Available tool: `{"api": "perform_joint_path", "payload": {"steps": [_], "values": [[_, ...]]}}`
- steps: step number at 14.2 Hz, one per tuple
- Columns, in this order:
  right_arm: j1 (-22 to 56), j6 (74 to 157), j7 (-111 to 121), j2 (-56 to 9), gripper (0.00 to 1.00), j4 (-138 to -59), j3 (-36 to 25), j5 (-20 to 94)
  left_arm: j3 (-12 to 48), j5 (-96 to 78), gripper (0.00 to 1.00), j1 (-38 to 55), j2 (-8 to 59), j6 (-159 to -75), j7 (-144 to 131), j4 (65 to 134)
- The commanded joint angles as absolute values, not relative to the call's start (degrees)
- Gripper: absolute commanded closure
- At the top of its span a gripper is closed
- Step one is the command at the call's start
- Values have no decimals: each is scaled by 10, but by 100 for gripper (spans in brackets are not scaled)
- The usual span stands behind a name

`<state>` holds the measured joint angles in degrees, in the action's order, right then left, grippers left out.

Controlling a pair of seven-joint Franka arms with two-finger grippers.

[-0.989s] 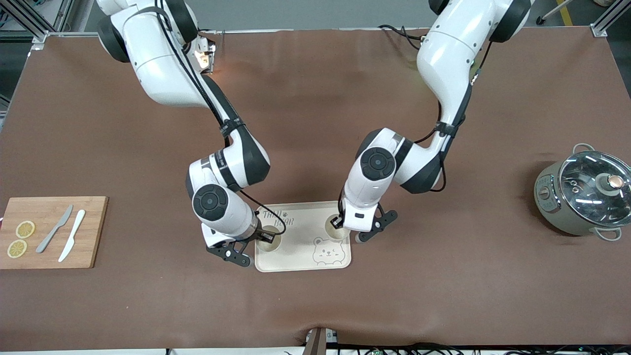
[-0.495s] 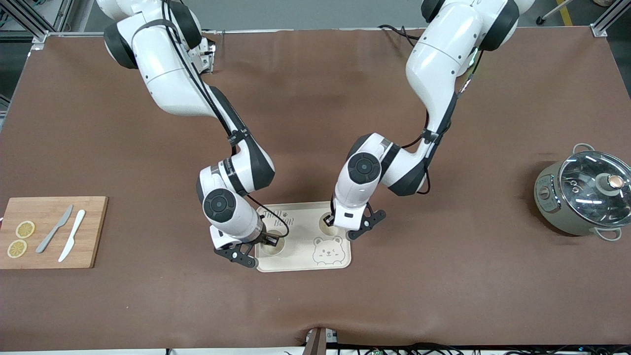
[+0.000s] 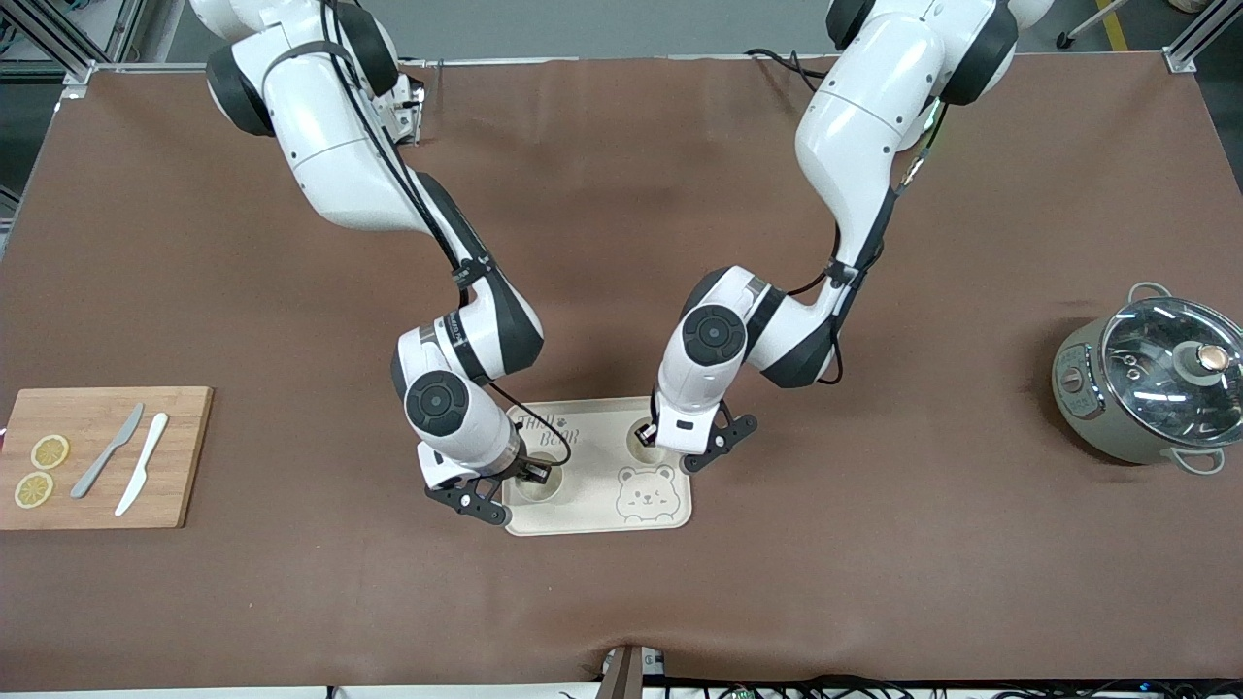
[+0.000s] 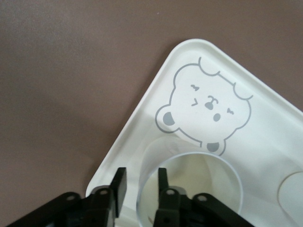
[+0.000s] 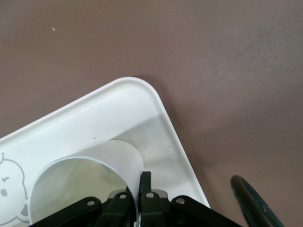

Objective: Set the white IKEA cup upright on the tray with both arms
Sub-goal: 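Lower both cups upright onto the tray and open both grippers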

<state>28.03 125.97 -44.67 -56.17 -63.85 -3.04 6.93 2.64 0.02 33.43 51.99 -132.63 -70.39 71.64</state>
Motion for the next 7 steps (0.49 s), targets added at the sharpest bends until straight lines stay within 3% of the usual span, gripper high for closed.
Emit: {"api": "perform_joint_path", "payload": {"steps": [1,4,5,7], "values": [[283,1263,-456,-555,100,-645,-33,72,18,5,0,337,507,-1326,-702,710],[280,1263,-452,-555,17,-645,-33,74,17,11,0,329,481,-1321,-691,711],[279,1263,-453,-555,0,-645,-33,74,17,13,0,326,473,-1312,-688,713],[275,1259,-447,-551,0,-645,-33,72,17,14,0,313,448,-1288,-662,716]]}}
